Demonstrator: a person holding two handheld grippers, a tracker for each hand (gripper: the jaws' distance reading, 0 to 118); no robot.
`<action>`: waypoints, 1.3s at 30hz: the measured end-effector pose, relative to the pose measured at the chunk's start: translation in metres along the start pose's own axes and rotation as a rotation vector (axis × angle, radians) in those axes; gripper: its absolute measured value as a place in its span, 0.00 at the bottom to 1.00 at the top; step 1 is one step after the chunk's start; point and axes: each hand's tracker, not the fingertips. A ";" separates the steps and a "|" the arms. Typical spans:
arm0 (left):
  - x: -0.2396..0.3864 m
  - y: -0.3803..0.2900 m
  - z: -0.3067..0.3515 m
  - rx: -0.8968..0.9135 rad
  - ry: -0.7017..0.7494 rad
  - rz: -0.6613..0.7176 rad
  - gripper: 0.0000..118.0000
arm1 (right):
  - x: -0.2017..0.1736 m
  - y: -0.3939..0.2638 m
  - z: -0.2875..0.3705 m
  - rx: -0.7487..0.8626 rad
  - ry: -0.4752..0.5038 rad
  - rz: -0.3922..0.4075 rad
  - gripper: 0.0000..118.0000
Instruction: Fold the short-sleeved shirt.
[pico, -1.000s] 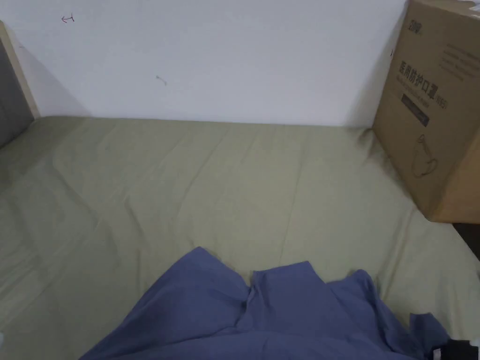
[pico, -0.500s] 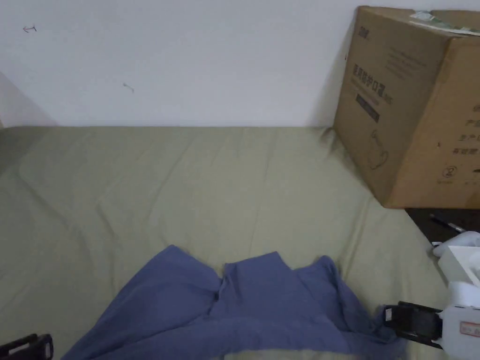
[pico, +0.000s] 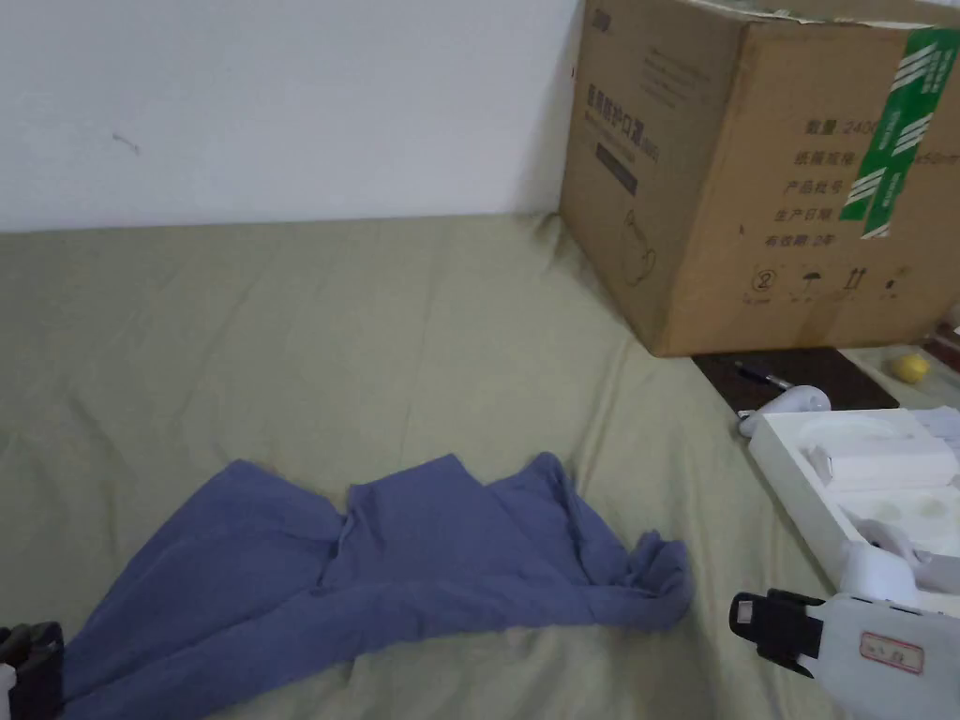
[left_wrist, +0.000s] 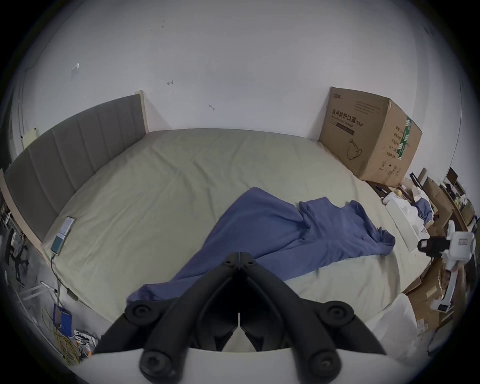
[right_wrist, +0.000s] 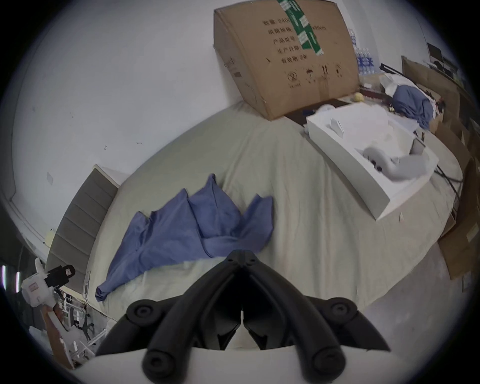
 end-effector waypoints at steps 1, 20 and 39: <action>0.005 0.003 0.000 -0.018 -0.005 -0.004 0.00 | 0.002 -0.002 -0.004 -0.004 -0.011 -0.003 0.00; 0.025 0.007 -0.059 -0.147 0.015 -0.097 0.00 | -0.025 0.028 -0.134 -0.209 -0.087 -0.006 0.27; 0.022 0.101 -0.219 -0.273 -0.065 -0.118 0.97 | -0.044 0.036 -0.131 -0.184 -0.043 0.047 0.10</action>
